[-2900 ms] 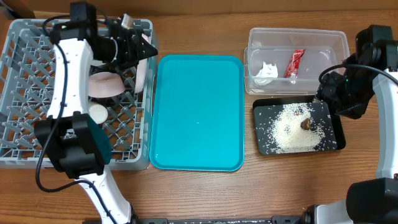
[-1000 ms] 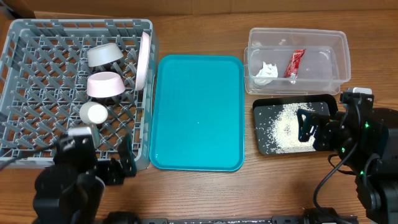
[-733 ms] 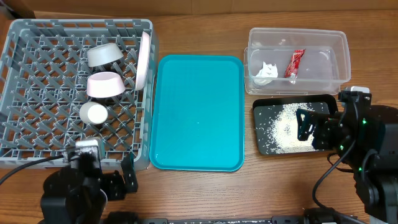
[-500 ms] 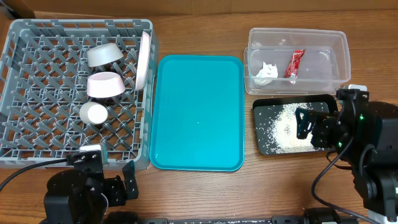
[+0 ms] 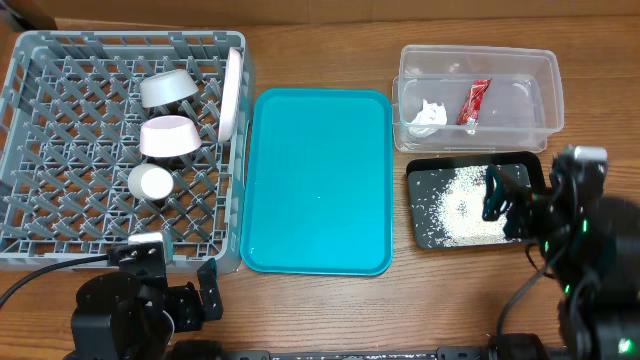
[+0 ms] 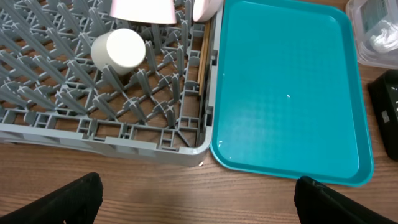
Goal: Sort waste into correct bins and load items into the dishwasher
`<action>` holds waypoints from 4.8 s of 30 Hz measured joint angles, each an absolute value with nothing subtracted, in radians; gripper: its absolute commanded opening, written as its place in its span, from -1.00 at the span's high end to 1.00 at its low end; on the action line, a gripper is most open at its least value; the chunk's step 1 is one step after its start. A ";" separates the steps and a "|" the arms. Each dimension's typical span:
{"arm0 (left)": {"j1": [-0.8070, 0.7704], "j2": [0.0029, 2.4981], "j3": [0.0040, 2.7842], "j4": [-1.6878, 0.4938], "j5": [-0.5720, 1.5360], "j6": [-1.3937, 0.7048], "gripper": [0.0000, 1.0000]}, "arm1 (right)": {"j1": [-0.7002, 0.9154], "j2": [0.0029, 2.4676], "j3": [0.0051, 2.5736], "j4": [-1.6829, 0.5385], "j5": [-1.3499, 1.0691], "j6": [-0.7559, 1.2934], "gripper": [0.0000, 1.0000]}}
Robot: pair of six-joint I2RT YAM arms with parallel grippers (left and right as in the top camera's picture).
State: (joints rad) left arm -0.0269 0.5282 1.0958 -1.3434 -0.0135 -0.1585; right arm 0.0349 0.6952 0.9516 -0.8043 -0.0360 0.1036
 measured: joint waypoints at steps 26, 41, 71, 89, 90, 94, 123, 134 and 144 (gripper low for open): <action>-0.027 0.528 1.090 -1.346 -0.017 -0.159 -0.99 | 0.034 0.015 0.019 0.060 -0.057 0.083 -1.00; -0.027 0.528 1.090 -1.346 -0.017 -0.159 -0.99 | 0.035 0.013 0.019 -0.075 -0.127 0.003 -1.00; -0.027 0.528 1.090 -1.346 -0.017 -0.159 -0.99 | 0.035 0.013 0.019 -0.075 -0.127 -0.001 -1.00; 0.011 0.096 0.384 -0.430 -0.019 -0.154 -1.00 | 0.035 0.013 0.019 -0.075 -0.127 -0.001 -1.00; 0.014 0.083 0.340 -0.358 -0.018 -0.154 -1.00 | 0.034 0.013 0.019 -0.075 -0.127 0.000 -1.00; 0.015 0.049 0.208 -0.128 -0.012 -0.154 -1.00 | 0.034 0.013 0.019 -0.075 -0.127 -0.001 -1.00; 0.016 0.015 0.009 -0.071 0.060 -0.052 -1.00 | 0.034 0.013 0.019 -0.075 -0.127 -0.001 -1.00; 0.016 0.015 0.009 -0.071 0.060 -0.052 -1.00 | 0.034 0.013 0.019 -0.075 -0.126 -0.001 -1.00; 0.016 0.015 0.009 -0.071 0.060 -0.052 -1.00 | 0.034 0.013 0.019 -0.075 -0.126 0.000 -1.00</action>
State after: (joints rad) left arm 0.0158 0.0151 0.0086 -0.0711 0.0601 -0.0517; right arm 0.0341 0.0128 0.0185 -0.0753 -0.1265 -0.0002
